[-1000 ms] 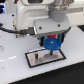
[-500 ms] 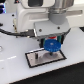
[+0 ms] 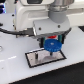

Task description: Insert the blue gear onto the right peg, followed by the red gear

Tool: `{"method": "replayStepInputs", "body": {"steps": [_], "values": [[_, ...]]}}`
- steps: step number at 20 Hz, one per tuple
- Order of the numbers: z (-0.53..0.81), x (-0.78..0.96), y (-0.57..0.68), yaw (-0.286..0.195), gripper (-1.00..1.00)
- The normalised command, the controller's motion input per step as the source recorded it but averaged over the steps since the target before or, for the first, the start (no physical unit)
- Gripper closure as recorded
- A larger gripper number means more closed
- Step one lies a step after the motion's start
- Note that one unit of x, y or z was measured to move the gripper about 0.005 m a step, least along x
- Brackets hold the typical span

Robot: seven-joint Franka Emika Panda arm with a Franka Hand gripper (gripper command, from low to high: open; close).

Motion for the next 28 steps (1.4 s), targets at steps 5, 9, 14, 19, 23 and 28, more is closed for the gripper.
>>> {"method": "replayStepInputs", "body": {"steps": [5,9,14,19,23,28], "values": [[-0.18,0.28,-0.02,0.000,1.00],[0.00,0.18,-0.01,0.000,1.00],[0.58,0.39,0.00,0.000,1.00],[0.22,0.34,-0.02,0.000,1.00],[-0.20,0.26,-0.16,0.000,1.00],[-0.17,0.21,-0.14,0.000,1.00]]}}
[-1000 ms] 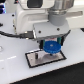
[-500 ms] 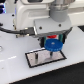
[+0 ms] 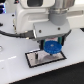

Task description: Insert the blue gear onto the right peg, followed by the red gear

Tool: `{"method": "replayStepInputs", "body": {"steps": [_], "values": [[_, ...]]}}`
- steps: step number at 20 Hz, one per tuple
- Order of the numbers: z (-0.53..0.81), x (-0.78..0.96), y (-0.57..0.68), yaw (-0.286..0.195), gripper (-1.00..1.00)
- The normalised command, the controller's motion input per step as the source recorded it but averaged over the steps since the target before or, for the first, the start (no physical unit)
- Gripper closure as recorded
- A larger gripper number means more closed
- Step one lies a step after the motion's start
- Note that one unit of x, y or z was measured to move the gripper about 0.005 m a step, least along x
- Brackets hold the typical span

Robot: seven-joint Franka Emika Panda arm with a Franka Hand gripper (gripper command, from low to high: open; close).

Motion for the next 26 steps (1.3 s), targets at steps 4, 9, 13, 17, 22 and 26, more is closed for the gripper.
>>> {"method": "replayStepInputs", "body": {"steps": [4,9,13,17,22,26], "values": [[-0.10,0.22,-0.04,0.000,1.00],[-0.17,0.18,0.00,0.000,1.00],[-0.13,0.11,0.01,0.000,1.00],[0.05,0.04,0.04,0.000,-1.00],[0.51,0.00,0.06,0.000,-1.00],[0.59,-0.02,0.09,0.000,-1.00]]}}
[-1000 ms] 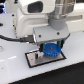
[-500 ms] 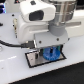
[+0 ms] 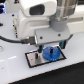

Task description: Insert the blue gear onto the right peg, followed by the red gear

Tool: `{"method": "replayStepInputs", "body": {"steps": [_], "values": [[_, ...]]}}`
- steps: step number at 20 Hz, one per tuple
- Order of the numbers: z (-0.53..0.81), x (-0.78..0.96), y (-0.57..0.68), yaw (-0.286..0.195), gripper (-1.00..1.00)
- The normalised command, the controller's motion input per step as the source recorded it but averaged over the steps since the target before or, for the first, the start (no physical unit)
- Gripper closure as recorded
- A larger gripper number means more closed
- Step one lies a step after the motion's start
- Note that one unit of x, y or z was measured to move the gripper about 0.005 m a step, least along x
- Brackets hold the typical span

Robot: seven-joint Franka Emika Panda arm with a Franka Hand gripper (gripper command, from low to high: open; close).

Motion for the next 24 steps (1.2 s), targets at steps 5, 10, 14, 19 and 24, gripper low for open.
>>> {"method": "replayStepInputs", "body": {"steps": [5,10,14,19,24], "values": [[0.31,-0.41,0.11,0.000,-1.00],[0.03,-0.70,0.29,0.000,-1.00],[-0.02,-0.61,0.37,0.000,-1.00],[-0.16,-0.53,0.25,0.000,-1.00],[-0.34,-0.26,0.23,0.000,-1.00]]}}
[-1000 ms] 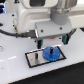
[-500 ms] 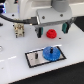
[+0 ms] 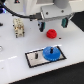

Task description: Insert the blue gear onto the right peg, followed by the red gear

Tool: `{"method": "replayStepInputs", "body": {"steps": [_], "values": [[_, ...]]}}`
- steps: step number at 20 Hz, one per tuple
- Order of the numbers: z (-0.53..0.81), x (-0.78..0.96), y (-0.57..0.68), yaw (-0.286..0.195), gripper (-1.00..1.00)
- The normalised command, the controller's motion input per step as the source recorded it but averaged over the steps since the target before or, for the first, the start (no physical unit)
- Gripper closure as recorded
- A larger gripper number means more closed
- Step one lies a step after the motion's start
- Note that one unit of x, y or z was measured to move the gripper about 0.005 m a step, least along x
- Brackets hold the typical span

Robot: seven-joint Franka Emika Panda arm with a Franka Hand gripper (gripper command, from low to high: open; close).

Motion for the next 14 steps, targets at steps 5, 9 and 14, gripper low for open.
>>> {"method": "replayStepInputs", "body": {"steps": [5,9,14], "values": [[-0.37,-0.09,0.18,0.000,-1.00],[-0.42,-0.13,0.17,0.000,-1.00],[-0.35,-0.32,0.14,0.000,-1.00]]}}
